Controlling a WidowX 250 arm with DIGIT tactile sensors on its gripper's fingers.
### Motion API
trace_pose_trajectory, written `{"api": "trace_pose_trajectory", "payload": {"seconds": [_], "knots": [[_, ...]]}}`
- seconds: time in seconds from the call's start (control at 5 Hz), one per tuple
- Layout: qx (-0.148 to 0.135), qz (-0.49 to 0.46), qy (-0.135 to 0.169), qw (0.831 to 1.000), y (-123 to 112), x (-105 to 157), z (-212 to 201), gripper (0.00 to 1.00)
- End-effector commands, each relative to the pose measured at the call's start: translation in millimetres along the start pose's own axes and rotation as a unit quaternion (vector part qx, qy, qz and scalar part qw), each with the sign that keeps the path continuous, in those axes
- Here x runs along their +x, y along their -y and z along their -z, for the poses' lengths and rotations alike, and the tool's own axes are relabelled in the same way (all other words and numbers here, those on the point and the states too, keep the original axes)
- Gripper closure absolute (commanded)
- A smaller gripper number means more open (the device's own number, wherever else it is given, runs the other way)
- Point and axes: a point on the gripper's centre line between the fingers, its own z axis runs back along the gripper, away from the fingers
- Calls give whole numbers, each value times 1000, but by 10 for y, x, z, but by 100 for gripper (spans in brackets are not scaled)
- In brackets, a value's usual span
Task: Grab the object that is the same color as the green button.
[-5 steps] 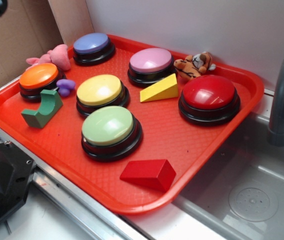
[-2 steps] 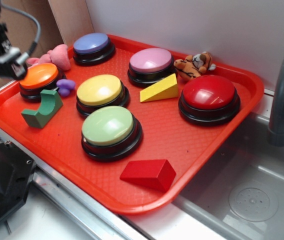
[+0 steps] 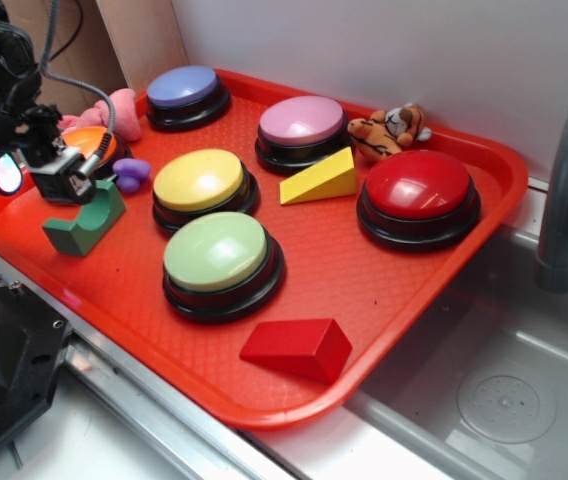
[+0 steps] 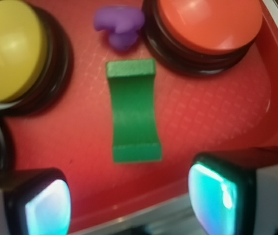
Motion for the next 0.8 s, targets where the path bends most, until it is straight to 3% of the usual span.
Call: {"api": "trace_pose_trajectory", "payload": {"seconds": [0.0,0.2,0.4,0.6], "knots": [[24,-15,-20,999,-51,70,388,0],[17,-9,-27,999,-66,69,490,0],[5,-4,-18,1000,-24,53,531,100],[17,-17,-15,1000,-1,38,503,100]]}}
